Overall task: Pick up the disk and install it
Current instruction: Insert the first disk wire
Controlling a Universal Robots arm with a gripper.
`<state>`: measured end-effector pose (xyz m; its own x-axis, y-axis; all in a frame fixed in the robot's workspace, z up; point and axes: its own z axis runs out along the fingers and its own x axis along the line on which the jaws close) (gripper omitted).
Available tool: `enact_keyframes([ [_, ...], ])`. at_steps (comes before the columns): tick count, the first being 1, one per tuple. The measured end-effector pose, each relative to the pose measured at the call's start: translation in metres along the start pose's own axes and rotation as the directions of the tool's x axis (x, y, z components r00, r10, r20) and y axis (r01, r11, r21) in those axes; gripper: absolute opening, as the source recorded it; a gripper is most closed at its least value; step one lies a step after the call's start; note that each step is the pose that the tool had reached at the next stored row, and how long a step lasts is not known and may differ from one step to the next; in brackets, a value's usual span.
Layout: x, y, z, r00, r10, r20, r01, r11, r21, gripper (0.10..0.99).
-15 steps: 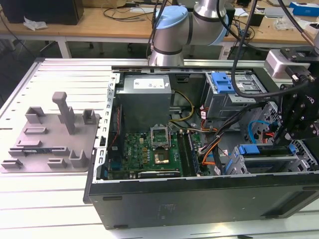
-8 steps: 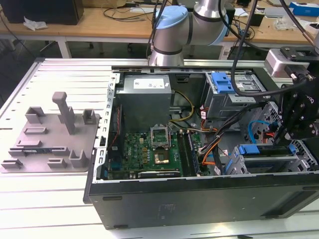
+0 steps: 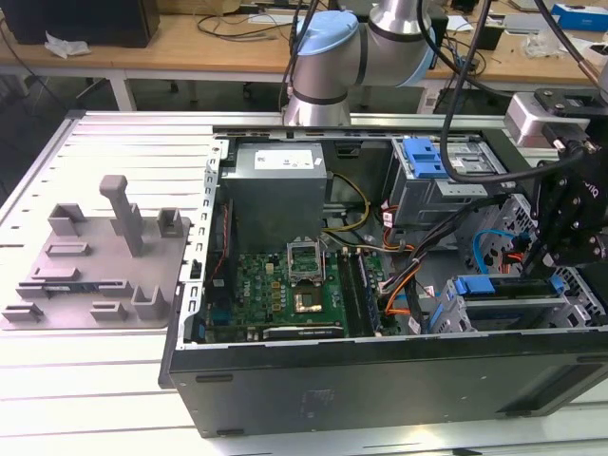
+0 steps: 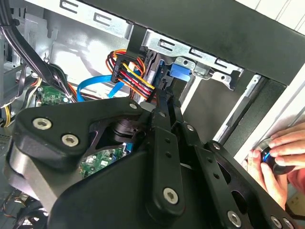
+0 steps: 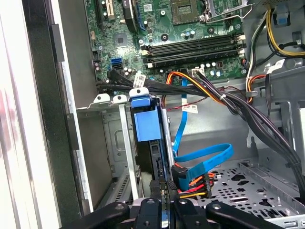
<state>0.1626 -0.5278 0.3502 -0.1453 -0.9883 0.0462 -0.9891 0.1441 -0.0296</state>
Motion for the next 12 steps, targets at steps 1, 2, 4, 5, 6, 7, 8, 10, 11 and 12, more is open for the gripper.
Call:
enact_keyframes([
  [1, 0.0, 0.0, 0.0, 1.0, 0.0, -0.0001, 0.0, 1.0, 0.0, 0.169],
  [2, 0.0, 0.0, 0.0, 1.0, 0.0, 0.0, 0.0, 1.0, 0.0, 0.169],
  [4, -0.0001, 0.0, 0.0, 1.0, 0.0, -0.0001, 0.0, 1.0, 0.0, 0.169],
  [5, -0.0001, 0.0, 0.0, 1.0, 0.0, -0.0001, 0.0, 1.0, 0.0, 0.169],
  [6, -0.0001, 0.0, 0.0, 1.0, -0.001, -0.0001, 0.001, 1.0, 0.0, 0.169],
  [7, -0.0001, 0.0, 0.0, 1.0, -0.001, 0.0, 0.001, 1.0, 0.0, 0.169],
  [8, -0.0001, 0.0, 0.0, 1.0, -0.002, 0.0, 0.002, 1.0, 0.0, 0.169],
  [10, -0.0015, 0.0003, -0.0001, 1.0, -0.006, -0.0002, 0.006, 1.0, 0.0, 0.169],
  [11, -0.0022, 0.0004, 0.0, 1.0, -0.008, -0.0005, 0.008, 1.0, 0.0, 0.169],
  [12, -0.0025, 0.0004, -0.0001, 1.0, -0.009, -0.002, 0.009, 1.0, 0.001, 0.169],
])
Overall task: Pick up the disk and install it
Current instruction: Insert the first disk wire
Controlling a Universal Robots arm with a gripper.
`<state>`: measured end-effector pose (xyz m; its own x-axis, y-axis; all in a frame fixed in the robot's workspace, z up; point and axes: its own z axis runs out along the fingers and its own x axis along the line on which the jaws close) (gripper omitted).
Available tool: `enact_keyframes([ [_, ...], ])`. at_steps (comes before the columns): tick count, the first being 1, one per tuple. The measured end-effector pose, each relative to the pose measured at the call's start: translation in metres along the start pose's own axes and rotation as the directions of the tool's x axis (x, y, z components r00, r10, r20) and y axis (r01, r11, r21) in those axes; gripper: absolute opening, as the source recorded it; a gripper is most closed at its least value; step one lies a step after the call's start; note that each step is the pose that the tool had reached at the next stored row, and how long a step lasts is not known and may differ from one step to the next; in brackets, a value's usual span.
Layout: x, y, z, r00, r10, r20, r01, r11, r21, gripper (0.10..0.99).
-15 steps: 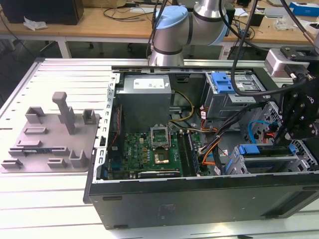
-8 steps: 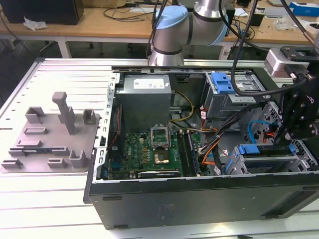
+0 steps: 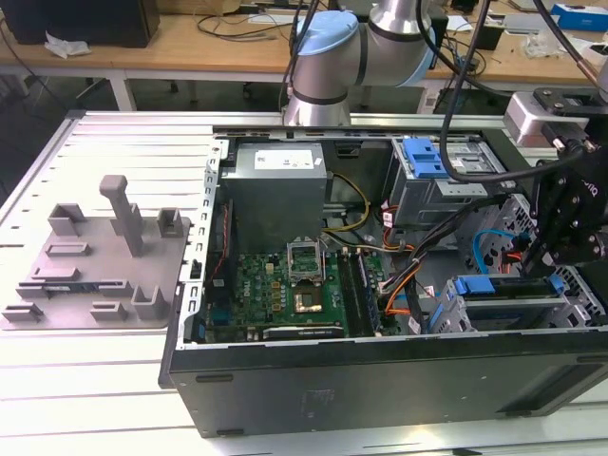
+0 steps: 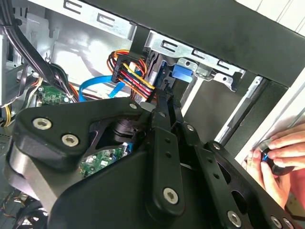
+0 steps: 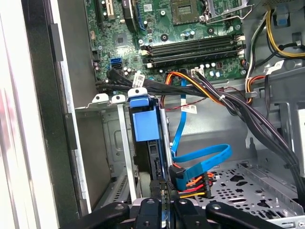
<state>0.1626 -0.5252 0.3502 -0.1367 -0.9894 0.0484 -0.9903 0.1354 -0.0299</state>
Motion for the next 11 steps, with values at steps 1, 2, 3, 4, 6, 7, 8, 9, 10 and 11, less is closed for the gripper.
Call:
enact_keyframes([
  [1, -0.0008, 0.0001, -0.0002, 1.0, -0.002, -0.0058, 0.002, 1.0, 0.001, 0.169],
  [2, -0.001, 0.0002, -0.0001, 0.9999, -0.003, -0.0097, 0.003, 1.0, 0.002, 0.169],
  [3, -0.0015, 0.0003, -0.0002, 0.9999, -0.005, -0.0128, 0.005, 1.0, 0.002, 0.169],
  [4, -0.0019, 0.0003, -0.0002, 0.9999, -0.007, -0.0154, 0.007, 1.0, 0.002, 0.169],
  [6, -0.0027, 0.0006, -0.0003, 0.9997, -0.014, -0.0207, 0.014, 0.9999, 0.003, 0.169],
  [7, -0.0036, 0.001, -0.0003, 0.9995, -0.02, -0.0252, 0.02, 0.9998, 0.004, 0.169],
  [8, -0.0042, 0.0012, -0.0003, 0.9993, -0.026, -0.0275, 0.026, 0.9997, 0.005, 0.169],
  [9, -0.0047, 0.0013, -0.0004, 0.9991, -0.032, -0.0298, 0.032, 0.9995, 0.005, 0.169],
  [10, -0.0055, 0.0015, -0.0004, 0.9986, -0.041, -0.0326, 0.041, 0.9991, 0.006, 0.169],
  [11, -0.006, 0.0016, -0.0005, 0.9982, -0.049, -0.0346, 0.049, 0.9988, 0.007, 0.169],
])
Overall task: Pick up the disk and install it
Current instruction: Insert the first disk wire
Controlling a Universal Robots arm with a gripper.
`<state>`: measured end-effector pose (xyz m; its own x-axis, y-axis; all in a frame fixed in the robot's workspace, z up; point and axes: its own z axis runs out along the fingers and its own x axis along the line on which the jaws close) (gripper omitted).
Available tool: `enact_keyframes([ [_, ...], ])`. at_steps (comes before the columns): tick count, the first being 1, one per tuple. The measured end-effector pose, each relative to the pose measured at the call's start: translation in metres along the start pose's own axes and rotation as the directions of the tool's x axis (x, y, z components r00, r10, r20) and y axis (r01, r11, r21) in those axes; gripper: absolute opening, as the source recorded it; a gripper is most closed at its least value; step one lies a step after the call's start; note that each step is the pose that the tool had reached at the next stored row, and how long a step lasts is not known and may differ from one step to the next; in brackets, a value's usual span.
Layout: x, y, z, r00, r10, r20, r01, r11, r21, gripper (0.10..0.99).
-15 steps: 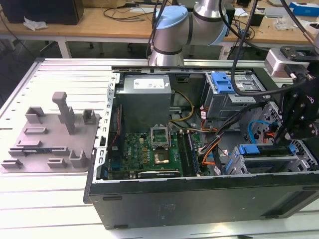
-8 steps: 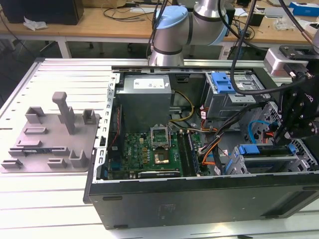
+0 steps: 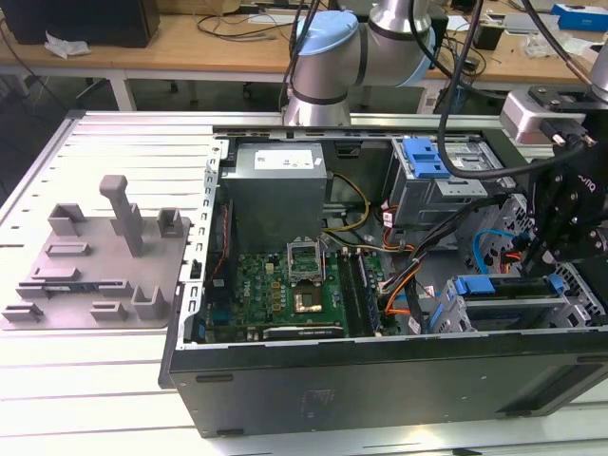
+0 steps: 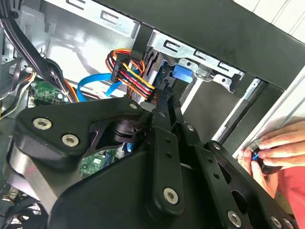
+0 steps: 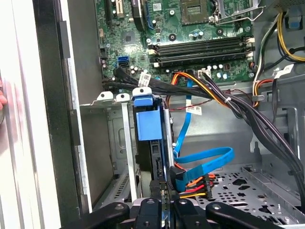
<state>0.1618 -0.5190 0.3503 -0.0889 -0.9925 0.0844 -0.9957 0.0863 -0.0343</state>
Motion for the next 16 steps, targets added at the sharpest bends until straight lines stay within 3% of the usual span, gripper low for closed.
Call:
enact_keyframes([
  [16, -0.0001, 0.0002, 0.0031, 1.0, -0.004, -0.0008, 0.004, 1.0, 0.0, 0.169],
])
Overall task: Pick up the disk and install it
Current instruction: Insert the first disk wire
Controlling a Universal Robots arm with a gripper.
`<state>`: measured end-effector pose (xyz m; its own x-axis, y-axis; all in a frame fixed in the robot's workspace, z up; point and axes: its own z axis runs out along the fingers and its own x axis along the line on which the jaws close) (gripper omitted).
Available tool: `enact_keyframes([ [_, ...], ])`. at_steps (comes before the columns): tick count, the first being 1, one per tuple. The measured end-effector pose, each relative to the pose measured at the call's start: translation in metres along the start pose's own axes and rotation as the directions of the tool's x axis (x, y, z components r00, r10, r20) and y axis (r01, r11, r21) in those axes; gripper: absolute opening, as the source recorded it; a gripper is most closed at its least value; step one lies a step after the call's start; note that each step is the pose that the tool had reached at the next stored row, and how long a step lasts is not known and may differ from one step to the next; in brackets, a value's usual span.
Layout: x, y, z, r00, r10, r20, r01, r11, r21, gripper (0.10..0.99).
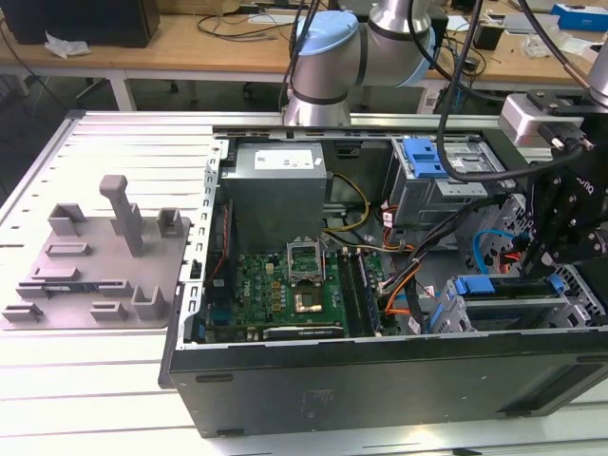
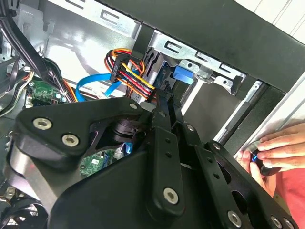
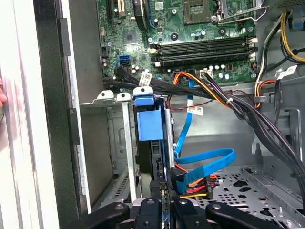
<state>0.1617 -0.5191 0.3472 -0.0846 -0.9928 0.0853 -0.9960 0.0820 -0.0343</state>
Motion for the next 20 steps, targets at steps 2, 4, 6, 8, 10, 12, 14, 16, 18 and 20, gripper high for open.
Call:
enact_keyframes([
  [2, -0.0001, 0.0, 0.0008, 1.0, 0.0, 0.0, 0.0, 1.0, 0.0, 0.169],
  [4, -0.0001, 0.0001, 0.0013, 1.0, 0.0, 0.0, 0.0, 1.0, 0.0, 0.169],
  [6, -0.0001, 0.0001, 0.0017, 1.0, 0.0, 0.0, 0.0, 1.0, 0.0, 0.169],
  [8, -0.0002, 0.0001, 0.0024, 1.0, 0.0, 0.0, 0.0, 1.0, 0.0, 0.169],
  [10, -0.0002, 0.0001, 0.003, 1.0, 0.0, 0.0, 0.0, 1.0, 0.0, 0.169],
  [12, -0.0003, 0.0001, 0.0036, 1.0, 0.0, 0.0, 0.0, 1.0, 0.0, 0.169],
  [14, -0.0004, 0.0001, 0.0043, 1.0, 0.0, 0.0, 0.0, 1.0, 0.0, 0.169],
  [16, -0.0004, 0.0002, 0.0049, 1.0, 0.0, 0.0, 0.0, 1.0, 0.0, 0.169],
  [18, -0.0005, 0.0002, 0.0058, 1.0, 0.0, -0.0001, 0.0, 1.0, 0.0, 0.169],
  [20, -0.0006, 0.0002, 0.0068, 1.0, 0.0, 0.0002, 0.0, 1.0, 0.0, 0.169],
])
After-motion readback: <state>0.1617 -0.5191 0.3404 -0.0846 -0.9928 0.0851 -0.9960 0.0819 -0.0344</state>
